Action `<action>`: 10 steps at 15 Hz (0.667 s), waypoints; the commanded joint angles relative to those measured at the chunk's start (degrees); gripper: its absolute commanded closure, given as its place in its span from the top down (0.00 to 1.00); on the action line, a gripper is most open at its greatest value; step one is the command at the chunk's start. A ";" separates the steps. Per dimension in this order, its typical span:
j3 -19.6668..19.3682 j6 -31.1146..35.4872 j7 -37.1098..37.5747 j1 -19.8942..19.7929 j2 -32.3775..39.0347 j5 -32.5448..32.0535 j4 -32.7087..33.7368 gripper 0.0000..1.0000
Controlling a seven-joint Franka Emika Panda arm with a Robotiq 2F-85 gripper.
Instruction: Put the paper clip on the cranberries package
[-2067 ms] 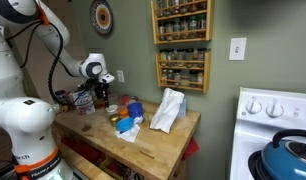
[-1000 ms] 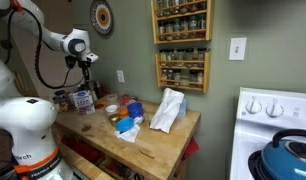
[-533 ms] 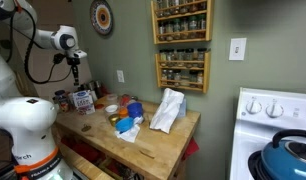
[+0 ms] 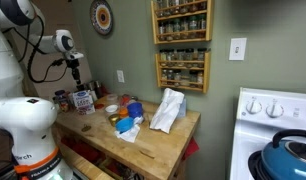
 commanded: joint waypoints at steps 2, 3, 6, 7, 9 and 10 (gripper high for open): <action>-1.36 -2.01 6.42 2.50 6.09 -5.09 4.69 0.06; -1.65 -2.03 7.07 2.97 6.87 -5.54 5.28 0.06; -2.61 -3.13 8.19 4.17 8.80 -6.06 6.84 0.06; -2.93 -3.53 8.42 4.55 9.12 -6.24 7.13 0.06; -3.48 -5.39 8.76 5.22 9.73 -6.36 8.02 0.06; -3.70 -6.32 8.75 5.49 9.72 -6.25 8.28 0.06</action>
